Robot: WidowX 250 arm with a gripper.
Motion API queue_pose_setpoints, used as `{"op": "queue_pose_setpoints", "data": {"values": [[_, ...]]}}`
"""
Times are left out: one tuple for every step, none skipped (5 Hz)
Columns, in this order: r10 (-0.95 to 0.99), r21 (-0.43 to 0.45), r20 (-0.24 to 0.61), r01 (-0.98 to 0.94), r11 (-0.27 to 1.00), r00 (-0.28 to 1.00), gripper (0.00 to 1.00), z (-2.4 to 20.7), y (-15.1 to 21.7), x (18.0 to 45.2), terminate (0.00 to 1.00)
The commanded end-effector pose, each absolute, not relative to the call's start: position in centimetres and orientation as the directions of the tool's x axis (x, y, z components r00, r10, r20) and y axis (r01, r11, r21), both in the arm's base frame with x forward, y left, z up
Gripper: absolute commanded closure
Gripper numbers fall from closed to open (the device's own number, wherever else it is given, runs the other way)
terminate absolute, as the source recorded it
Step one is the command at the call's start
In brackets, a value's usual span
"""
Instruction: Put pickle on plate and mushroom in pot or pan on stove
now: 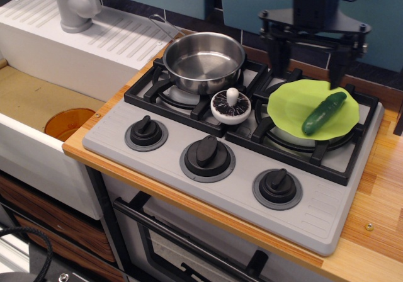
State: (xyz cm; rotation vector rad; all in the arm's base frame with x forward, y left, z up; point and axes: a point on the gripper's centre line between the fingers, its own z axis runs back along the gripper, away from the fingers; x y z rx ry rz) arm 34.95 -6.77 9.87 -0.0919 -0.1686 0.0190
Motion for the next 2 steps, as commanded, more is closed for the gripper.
{"op": "queue_pose_setpoints", "data": {"values": [[0.029,-0.046,0.267,-0.018,0.999,0.963,0.00,11.43,-5.29,34.51,0.00],[0.024,-0.012,0.272,-0.021,1.000,0.962,0.00,10.83,-4.50,33.87,0.00]]}}
